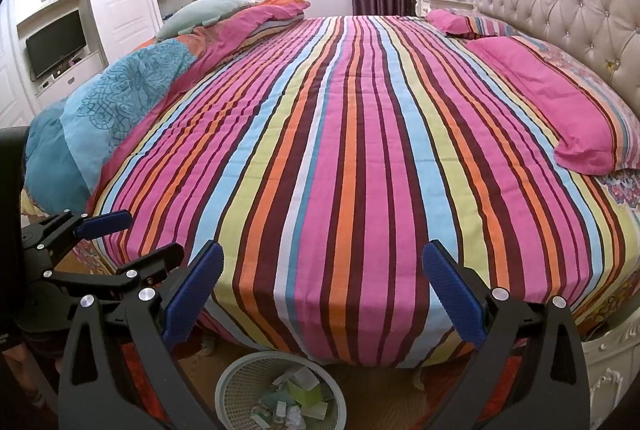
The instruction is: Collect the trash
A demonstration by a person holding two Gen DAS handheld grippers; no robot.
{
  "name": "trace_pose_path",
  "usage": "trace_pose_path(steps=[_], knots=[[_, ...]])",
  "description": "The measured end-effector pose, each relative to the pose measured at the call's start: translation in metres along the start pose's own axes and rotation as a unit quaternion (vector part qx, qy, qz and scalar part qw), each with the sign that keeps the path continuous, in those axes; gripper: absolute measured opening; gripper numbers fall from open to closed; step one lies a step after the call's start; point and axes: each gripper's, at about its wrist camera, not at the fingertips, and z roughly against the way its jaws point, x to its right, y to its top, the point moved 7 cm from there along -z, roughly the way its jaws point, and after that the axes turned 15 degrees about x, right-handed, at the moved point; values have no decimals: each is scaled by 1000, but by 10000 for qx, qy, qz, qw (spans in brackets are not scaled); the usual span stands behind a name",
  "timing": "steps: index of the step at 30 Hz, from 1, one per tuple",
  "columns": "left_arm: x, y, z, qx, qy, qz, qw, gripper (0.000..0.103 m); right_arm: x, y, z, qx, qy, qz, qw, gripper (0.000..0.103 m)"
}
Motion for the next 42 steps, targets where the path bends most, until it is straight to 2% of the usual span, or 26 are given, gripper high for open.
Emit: trace_pose_path(steps=[23, 30, 42], knots=[[4, 1, 1, -11, -7, -112, 9999, 79, 1, 0, 0, 4, 2, -10, 10000, 95], [4, 4, 2, 44, 178, -217, 9996, 79, 2, 0, 0, 3, 12, 3, 10000, 95], [-3, 6, 0, -57, 127, -91, 9999, 79, 3, 1, -1, -10, 10, -18, 10000, 95]])
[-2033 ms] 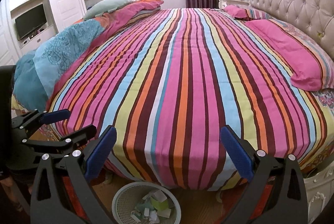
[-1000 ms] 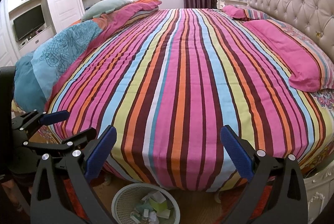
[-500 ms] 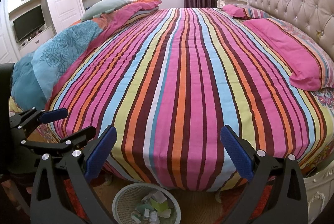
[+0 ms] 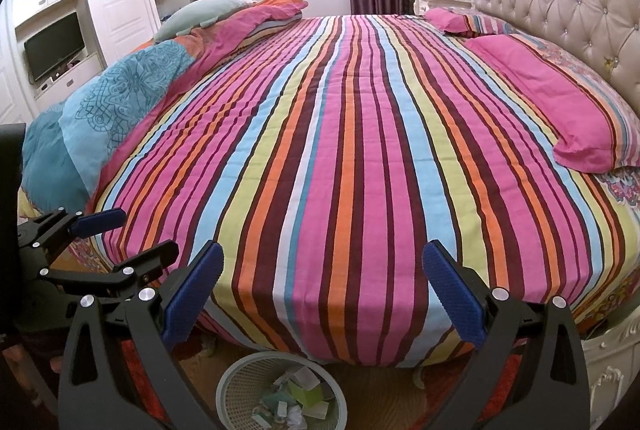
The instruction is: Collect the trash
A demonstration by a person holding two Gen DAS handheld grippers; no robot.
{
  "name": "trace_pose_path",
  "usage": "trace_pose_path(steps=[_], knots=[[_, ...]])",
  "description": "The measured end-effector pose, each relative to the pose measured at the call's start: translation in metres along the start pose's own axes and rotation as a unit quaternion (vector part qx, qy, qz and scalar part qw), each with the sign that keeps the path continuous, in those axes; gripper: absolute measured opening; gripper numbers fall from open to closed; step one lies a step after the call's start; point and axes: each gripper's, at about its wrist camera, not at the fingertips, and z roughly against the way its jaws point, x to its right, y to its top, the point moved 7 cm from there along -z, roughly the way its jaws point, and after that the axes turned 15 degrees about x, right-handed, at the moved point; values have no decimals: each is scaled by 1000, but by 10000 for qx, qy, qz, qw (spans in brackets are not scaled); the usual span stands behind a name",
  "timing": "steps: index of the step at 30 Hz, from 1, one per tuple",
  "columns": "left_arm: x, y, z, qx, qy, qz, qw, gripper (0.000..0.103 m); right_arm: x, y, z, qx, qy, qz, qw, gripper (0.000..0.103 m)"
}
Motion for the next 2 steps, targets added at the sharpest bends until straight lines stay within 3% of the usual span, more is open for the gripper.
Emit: trace_pose_path(steps=[2], knots=[[-1, 0, 0, 2, -7, 26, 10000, 79, 0, 0, -1, -9, -3, 0, 10000, 95]])
